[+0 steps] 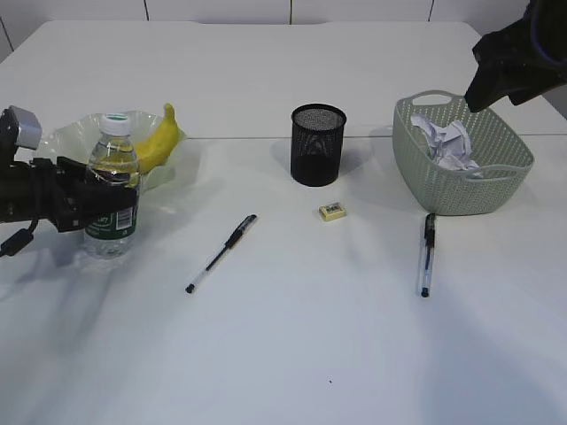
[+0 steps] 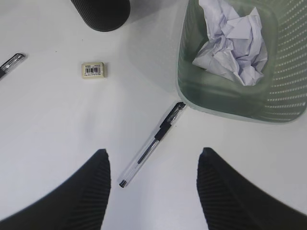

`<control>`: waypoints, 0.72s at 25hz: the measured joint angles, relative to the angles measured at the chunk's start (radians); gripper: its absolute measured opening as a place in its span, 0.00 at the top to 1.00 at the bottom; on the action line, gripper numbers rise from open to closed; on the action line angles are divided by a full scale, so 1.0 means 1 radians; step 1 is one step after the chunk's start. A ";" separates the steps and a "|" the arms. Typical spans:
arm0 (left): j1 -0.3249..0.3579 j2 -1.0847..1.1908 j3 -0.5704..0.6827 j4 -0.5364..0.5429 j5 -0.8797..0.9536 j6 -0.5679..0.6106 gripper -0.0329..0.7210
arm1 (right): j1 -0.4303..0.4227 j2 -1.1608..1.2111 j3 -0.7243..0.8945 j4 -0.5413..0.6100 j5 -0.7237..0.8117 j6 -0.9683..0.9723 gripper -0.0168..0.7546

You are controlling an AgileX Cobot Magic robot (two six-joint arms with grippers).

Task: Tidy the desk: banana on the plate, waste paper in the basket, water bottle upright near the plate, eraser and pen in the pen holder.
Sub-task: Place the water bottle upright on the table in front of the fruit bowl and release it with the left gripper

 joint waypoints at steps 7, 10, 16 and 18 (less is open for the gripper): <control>0.012 0.000 0.000 0.000 0.000 0.000 0.31 | 0.000 0.000 0.000 0.000 0.000 0.000 0.42; 0.013 0.000 0.000 0.000 0.000 0.000 0.30 | 0.000 0.000 0.000 0.000 0.000 0.000 0.42; 0.013 0.000 0.000 0.000 0.002 0.000 0.23 | 0.000 0.000 0.000 0.000 0.000 0.000 0.42; 0.013 0.000 -0.002 -0.001 0.017 0.000 0.22 | 0.000 0.000 0.000 0.000 0.000 0.000 0.42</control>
